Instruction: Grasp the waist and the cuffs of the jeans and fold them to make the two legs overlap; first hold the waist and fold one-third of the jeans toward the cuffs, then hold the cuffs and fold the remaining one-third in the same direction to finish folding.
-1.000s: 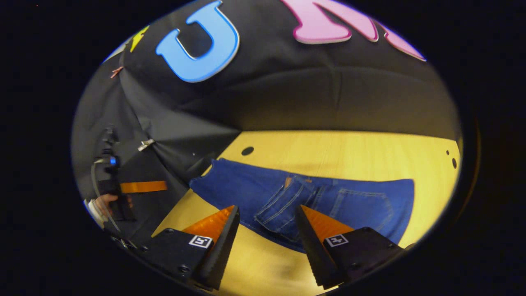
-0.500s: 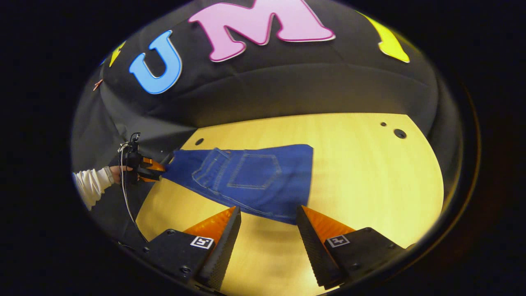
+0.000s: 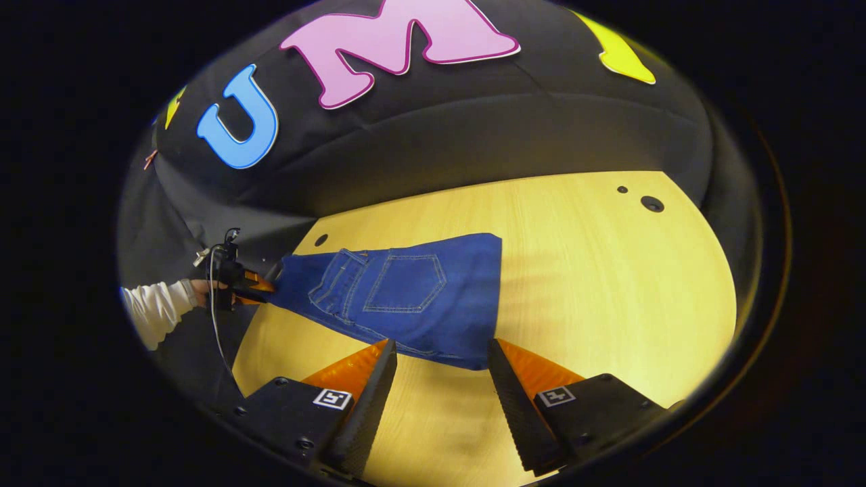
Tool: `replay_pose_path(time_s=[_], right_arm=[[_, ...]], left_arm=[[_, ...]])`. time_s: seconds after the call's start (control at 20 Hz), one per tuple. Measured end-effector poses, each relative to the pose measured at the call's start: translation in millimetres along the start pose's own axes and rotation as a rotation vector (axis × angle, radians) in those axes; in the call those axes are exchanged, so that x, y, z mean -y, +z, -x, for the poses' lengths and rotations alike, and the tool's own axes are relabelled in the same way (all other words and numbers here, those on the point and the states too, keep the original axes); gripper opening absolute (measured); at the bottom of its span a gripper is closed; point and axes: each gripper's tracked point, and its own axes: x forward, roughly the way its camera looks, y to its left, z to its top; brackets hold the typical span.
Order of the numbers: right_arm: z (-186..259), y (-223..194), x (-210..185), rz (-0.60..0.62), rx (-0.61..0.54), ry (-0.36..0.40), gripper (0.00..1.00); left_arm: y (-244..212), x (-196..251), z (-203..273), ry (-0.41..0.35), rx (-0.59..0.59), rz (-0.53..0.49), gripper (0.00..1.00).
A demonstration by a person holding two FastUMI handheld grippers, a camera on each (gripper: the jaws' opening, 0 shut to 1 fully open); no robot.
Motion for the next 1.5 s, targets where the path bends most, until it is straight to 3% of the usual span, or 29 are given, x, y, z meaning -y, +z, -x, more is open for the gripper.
replay_pose_path(time_s=[0.1,0.3,0.4,0.6,0.8,0.85,0.9,1.0,1.1,1.25,1.35,1.5], right_arm=[[-3.9,-3.8,-3.4,0.023,-0.013,0.005,0.83],[-1.9,0.8,-12.3,0.013,-0.008,0.022,0.83],[0.6,8.4,-17.5,0.006,0.016,0.026,0.83],[10.3,21.4,-26.8,0.000,0.055,0.034,0.83],[25.0,30.6,-31.8,0.004,0.092,0.033,0.83],[28.7,32.1,-30.6,0.004,0.102,0.030,0.96],[32.8,32.9,-29.1,0.001,0.110,0.027,0.83],[41.8,34.6,-26.2,0.000,0.122,0.015,0.83],[51.2,36.1,-21.6,-0.003,0.140,0.007,0.84],[59.9,36.3,-7.4,-0.013,0.174,-0.030,0.83],[61.7,30.3,-6.2,-0.075,0.186,-0.024,0.83],[67.6,27.4,6.3,-0.102,0.211,-0.043,0.83]], left_arm=[[0.3,6.6,0.5,-0.020,0.020,0.048,0.24],[11.1,20.4,19.4,-0.093,0.060,0.083,0.07],[24.1,47.2,47.3,-0.188,0.118,0.037,0.07],[37.7,113.8,114.5,-0.306,0.216,-0.072,0.06],[23.9,205.6,197.3,-0.431,0.328,-0.250,0.06],[12.5,229.7,212.2,-0.455,0.357,-0.317,0.06],[3.4,252.3,228.6,-0.473,0.386,-0.376,0.06],[-23.4,309.6,248.0,-0.546,0.408,-0.479,0.06],[-76.0,368.1,243.2,-0.597,0.391,-0.584,0.06],[-163.3,426.2,197.7,-0.661,0.290,-0.672,0.07],[-205.7,431.9,142.4,-0.585,0.247,-0.798,0.06],[-242.4,432.1,69.3,-0.441,0.119,-0.890,0.07]])
